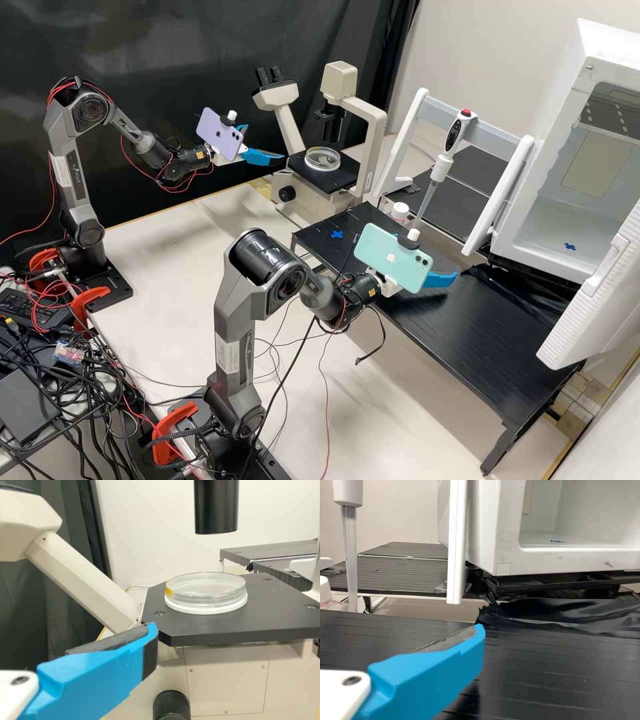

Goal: Move the petri dish to the bench

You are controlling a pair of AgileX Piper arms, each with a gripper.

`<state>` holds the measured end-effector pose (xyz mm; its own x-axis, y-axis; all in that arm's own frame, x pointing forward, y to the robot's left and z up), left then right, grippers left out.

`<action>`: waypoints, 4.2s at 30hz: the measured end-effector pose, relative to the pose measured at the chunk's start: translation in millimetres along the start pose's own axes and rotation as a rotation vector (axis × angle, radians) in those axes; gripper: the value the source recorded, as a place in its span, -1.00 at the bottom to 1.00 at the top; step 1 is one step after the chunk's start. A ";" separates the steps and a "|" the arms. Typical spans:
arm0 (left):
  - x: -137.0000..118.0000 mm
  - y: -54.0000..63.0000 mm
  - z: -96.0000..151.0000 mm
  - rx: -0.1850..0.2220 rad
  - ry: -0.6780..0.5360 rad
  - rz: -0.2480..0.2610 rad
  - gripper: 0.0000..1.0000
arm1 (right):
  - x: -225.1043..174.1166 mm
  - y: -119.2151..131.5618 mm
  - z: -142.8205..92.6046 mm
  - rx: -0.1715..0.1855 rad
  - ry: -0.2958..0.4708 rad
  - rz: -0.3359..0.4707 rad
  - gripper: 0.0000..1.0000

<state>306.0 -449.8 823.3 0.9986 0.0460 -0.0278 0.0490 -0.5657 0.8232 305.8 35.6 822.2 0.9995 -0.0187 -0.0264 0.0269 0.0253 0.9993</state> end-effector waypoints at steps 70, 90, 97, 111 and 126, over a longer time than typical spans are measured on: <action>0.0 0.0 0.0 0.000 0.000 0.000 1.00 | 1.7 -160.9 -257.1 -0.190 0.344 -0.320 1.00; 0.0 0.1 -0.5 -0.005 0.006 0.001 1.00 | 61.8 -189.3 -287.9 -0.103 0.212 -0.401 1.00; 0.0 0.1 -0.5 -0.005 0.006 0.001 1.00 | 76.4 -199.1 -289.0 -0.131 0.190 -0.402 1.00; 0.0 0.1 -0.5 -0.004 0.006 0.001 1.00 | 93.4 -209.5 -291.8 -0.132 0.141 -0.424 1.00; 0.0 0.0 -0.3 -0.001 0.003 0.001 1.00 | 103.8 -214.1 -277.7 -0.031 0.153 -0.517 1.00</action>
<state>306.0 -449.6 823.4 0.9985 0.0481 -0.0258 0.0485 -0.5649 0.8238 408.9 305.8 598.3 0.8469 0.1092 -0.5203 0.5142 0.0808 0.8539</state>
